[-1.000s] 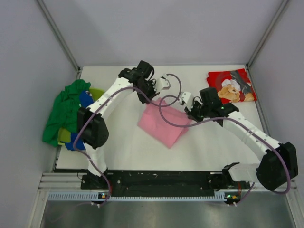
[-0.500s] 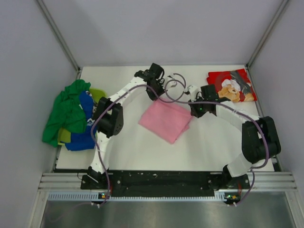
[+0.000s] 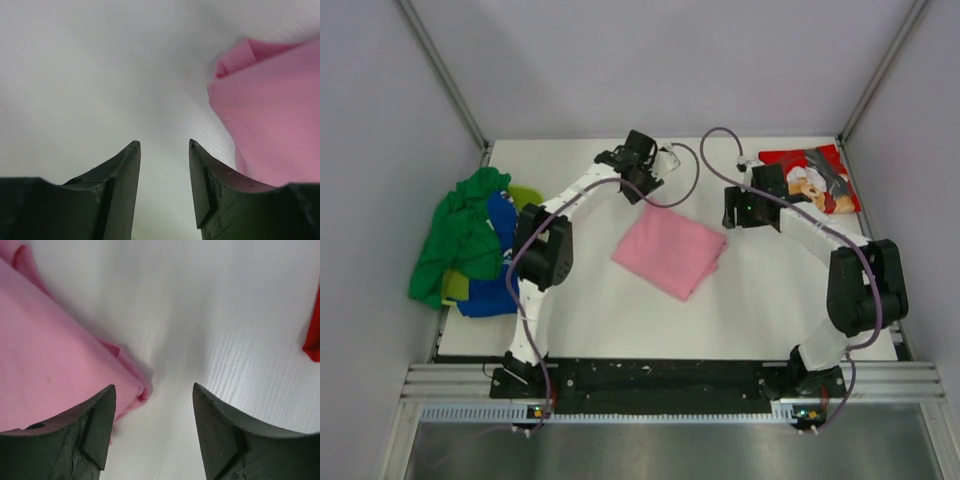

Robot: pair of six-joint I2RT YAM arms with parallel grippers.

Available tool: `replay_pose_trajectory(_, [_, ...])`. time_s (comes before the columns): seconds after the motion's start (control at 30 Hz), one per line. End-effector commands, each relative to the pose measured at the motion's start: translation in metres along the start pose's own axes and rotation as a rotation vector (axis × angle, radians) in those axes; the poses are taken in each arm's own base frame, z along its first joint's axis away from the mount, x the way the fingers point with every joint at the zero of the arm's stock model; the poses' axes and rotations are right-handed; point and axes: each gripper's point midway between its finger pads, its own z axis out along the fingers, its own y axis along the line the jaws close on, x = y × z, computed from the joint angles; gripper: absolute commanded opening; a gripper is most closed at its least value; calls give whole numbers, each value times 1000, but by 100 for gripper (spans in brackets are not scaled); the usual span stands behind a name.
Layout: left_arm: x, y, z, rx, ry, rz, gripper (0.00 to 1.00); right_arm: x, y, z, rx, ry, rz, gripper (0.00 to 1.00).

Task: Fold and stack the t-shirts
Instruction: Put the neatly folded tshirt into the corner of the board with the right arm

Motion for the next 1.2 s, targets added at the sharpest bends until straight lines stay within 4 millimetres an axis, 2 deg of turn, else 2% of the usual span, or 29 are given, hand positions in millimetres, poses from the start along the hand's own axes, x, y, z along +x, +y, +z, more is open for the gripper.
replay_pose_trajectory(0.0, [2,-7,-57,24,-84,-38,48,9,41,-32,-152,1,337,65])
replay_pose_trajectory(0.1, [21,-28,-62,114,-70,-75,47,38,57,-30,-210,65,513,68])
replay_pose_trajectory(0.13, [27,-33,-64,135,-61,-97,48,45,62,-29,-236,69,556,75])
replay_pose_trajectory(0.23, [51,-51,-59,221,0,-145,44,53,75,-22,-288,49,624,77])
replay_pose_trajectory(0.33, [73,-71,-49,305,66,-193,41,67,89,-8,-360,109,671,77])
replay_pose_trajectory(0.47, [91,-84,-37,353,116,-222,39,72,102,10,-450,126,727,76])
replay_pose_trajectory(0.6, [98,-88,-29,367,142,-236,38,62,109,23,-509,114,755,72])
replay_pose_trajectory(0.67, [102,-88,-27,372,154,-242,36,53,111,27,-527,99,749,60])
replay_pose_trajectory(0.77, [106,-82,-28,370,154,-267,35,38,107,28,-534,68,743,25])
replay_pose_trajectory(0.87, [106,-64,-34,342,131,-300,35,24,103,28,-536,45,727,0])
replay_pose_trajectory(1.0, [104,-33,-51,262,101,-303,37,0,95,24,-527,20,643,0])
replay_pose_trajectory(1.17, [118,7,-74,157,95,-315,39,-19,77,20,-460,68,390,0])
